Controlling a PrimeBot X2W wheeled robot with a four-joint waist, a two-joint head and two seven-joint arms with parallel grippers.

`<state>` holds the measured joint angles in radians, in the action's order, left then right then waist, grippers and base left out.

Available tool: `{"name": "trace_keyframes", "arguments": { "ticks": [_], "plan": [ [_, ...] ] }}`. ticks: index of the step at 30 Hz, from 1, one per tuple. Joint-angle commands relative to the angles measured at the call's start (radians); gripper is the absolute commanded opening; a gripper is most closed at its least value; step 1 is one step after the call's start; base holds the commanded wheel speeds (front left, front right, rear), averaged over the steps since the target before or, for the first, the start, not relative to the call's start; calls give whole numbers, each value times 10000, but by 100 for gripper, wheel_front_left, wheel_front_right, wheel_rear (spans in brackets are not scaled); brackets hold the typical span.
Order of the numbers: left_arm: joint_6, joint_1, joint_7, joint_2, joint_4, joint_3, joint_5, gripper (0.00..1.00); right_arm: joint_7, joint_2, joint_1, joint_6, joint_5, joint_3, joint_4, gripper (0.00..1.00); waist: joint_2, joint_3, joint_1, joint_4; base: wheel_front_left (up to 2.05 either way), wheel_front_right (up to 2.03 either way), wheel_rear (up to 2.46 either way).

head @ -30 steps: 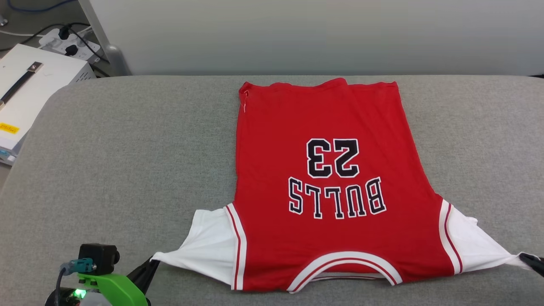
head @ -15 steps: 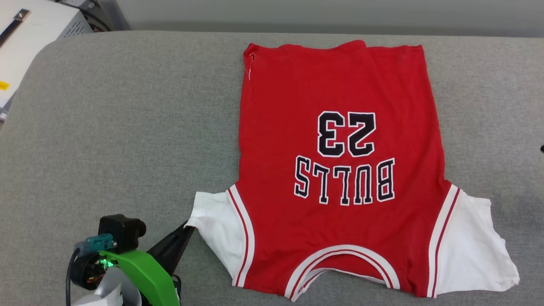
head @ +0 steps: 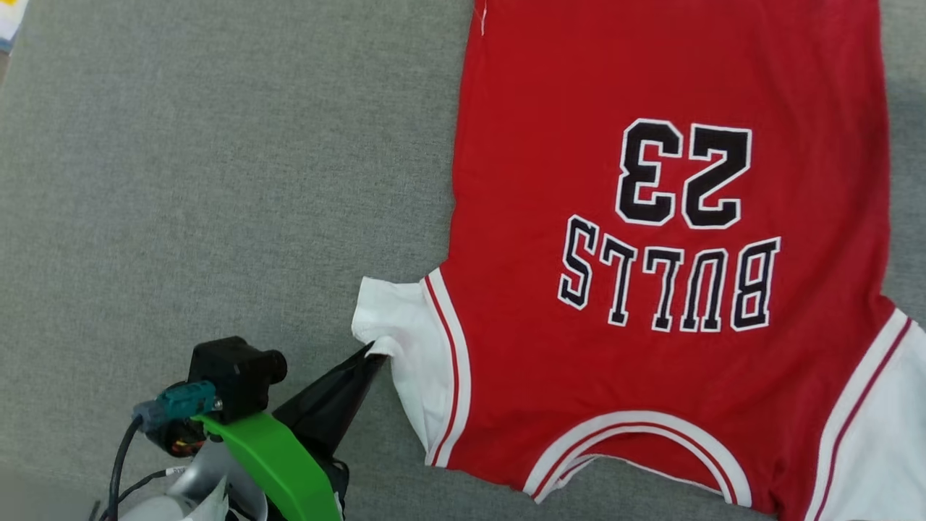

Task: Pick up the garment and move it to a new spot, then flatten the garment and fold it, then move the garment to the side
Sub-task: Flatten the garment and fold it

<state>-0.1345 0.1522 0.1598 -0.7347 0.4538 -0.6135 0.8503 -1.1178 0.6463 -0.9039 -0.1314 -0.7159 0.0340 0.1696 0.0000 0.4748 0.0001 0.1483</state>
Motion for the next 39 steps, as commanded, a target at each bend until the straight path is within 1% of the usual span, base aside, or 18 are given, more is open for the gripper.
{"name": "trace_keyframes", "arguments": {
  "ticks": [1,5,12,17,21,24,25,26,32,39],
  "plan": [
    [-42,181,38,32,158,-65,-99,0,-243,-141,-490,7,311,-48,236,100,0,1262,-1,1025,0,0,0],
    [-18,334,232,86,518,-333,-356,0,-957,-319,-1689,7,1228,-206,1004,100,0,1806,-1,1475,0,0,0],
    [88,583,214,450,705,-635,-554,0,-1169,-343,-2812,7,2240,-393,1923,100,0,2380,-1,2054,0,0,0],
    [134,663,90,655,611,-715,-589,0,-1137,-305,-2985,7,2586,-292,2311,100,0,2603,-1,2258,0,0,0],
    [197,705,-11,773,512,-747,-561,0,-1073,-224,-2795,7,2613,-214,2554,100,0,2658,-1,2332,0,0,0],
    [228,726,-96,853,446,-734,-507,0,-1181,-110,-2447,7,2549,27,2644,100,0,2698,-1,2359,0,0,0],
    [229,734,-132,860,405,-710,-503,0,-1272,-56,-2276,7,2487,157,2644,33,0,2703,-1,2357,0,0,0],
    [233,743,-152,855,372,-697,-510,0,-1301,-2,-2158,7,2431,238,2620,0,0,2706,-1,2354,0,0,0],
    [246,796,-209,841,233,-626,-474,0,-1134,278,-1812,7,2195,373,2567,0,0,2582,-1,2291,0,0,0],
    [252,811,-201,881,110,-656,-418,0,-835,445,-1643,7,2038,563,2737,0,0,2121,-1,2057,0,0,0]
  ]
}}
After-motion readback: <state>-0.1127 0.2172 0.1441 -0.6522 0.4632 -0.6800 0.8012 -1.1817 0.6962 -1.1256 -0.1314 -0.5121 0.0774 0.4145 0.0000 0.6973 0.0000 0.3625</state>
